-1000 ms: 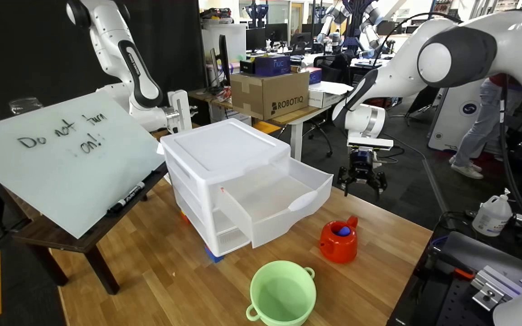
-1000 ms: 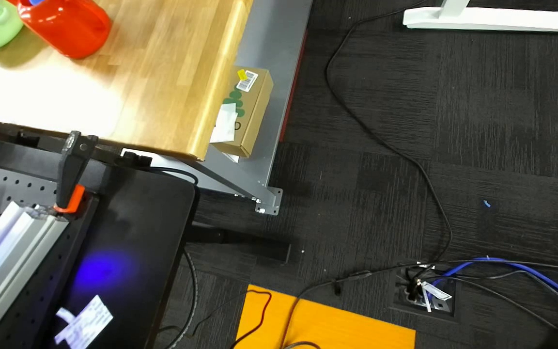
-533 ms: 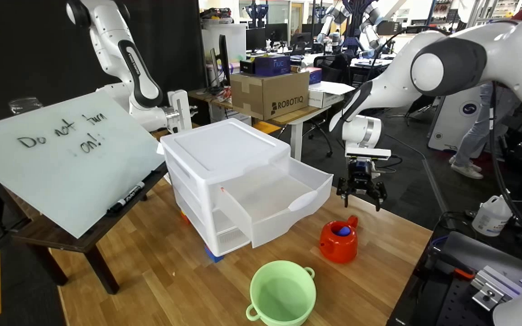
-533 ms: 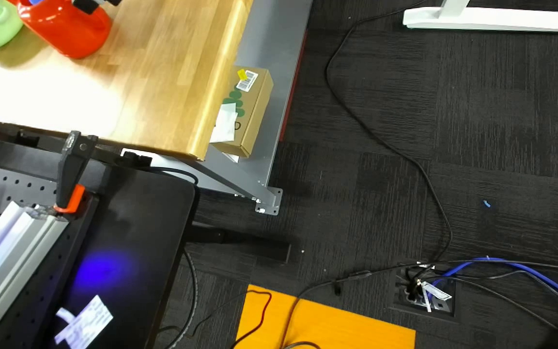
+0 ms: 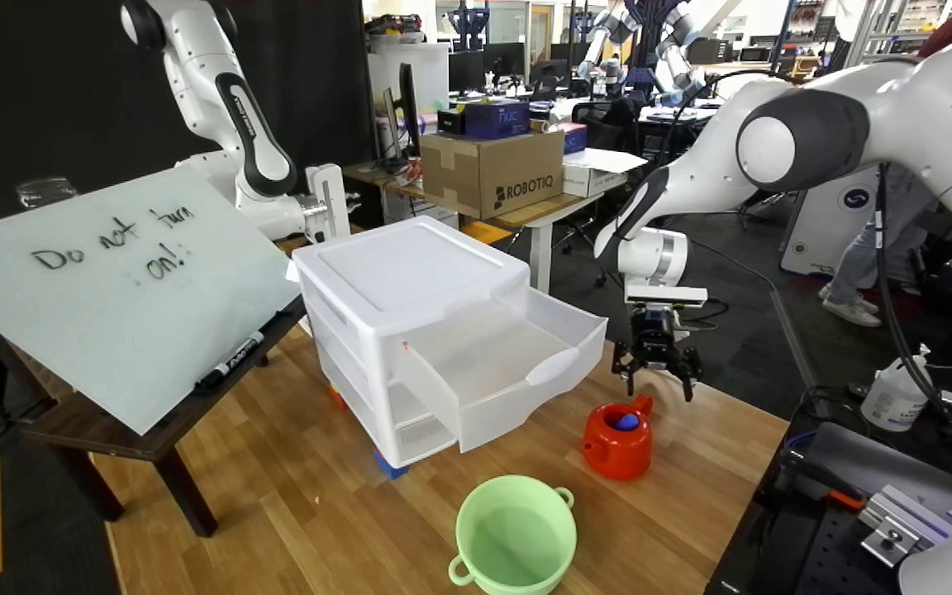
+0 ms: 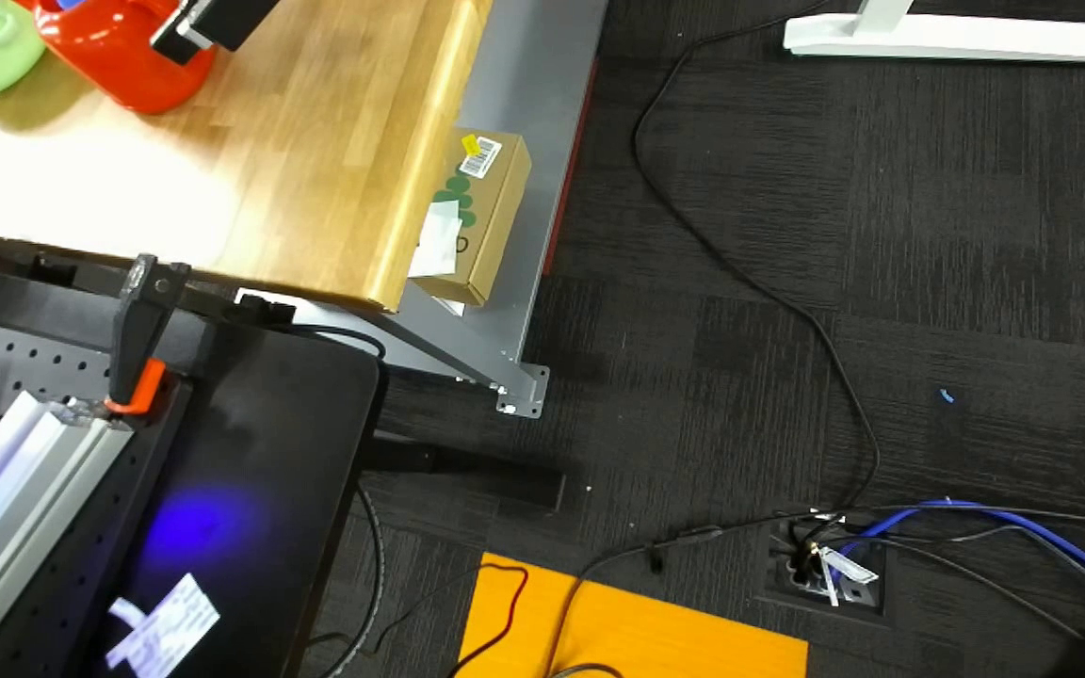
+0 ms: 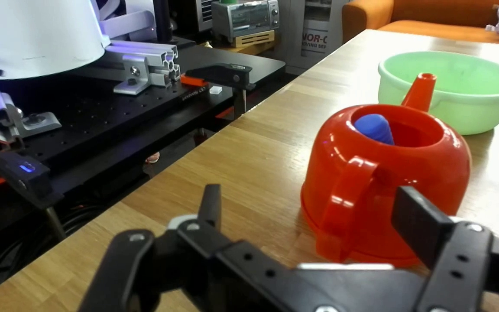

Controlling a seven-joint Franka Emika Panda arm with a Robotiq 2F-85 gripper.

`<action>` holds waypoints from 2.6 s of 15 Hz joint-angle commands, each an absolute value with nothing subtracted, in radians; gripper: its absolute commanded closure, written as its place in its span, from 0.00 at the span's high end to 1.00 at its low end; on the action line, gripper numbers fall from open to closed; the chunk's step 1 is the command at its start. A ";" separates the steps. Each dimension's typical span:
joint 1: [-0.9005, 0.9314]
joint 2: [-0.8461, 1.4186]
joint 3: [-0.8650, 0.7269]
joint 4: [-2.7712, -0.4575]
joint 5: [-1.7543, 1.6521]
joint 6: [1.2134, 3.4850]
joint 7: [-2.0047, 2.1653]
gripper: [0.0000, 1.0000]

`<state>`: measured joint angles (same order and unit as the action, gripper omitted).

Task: Move the light red object to the right

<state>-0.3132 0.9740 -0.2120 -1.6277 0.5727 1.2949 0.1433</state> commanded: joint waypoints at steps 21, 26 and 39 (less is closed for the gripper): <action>-0.314 1.016 -0.188 -1.588 0.564 1.287 0.155 0.86; -0.309 1.015 -0.189 -1.591 0.561 1.286 0.163 0.47; -0.324 1.011 -0.193 -1.577 0.567 1.253 0.183 0.05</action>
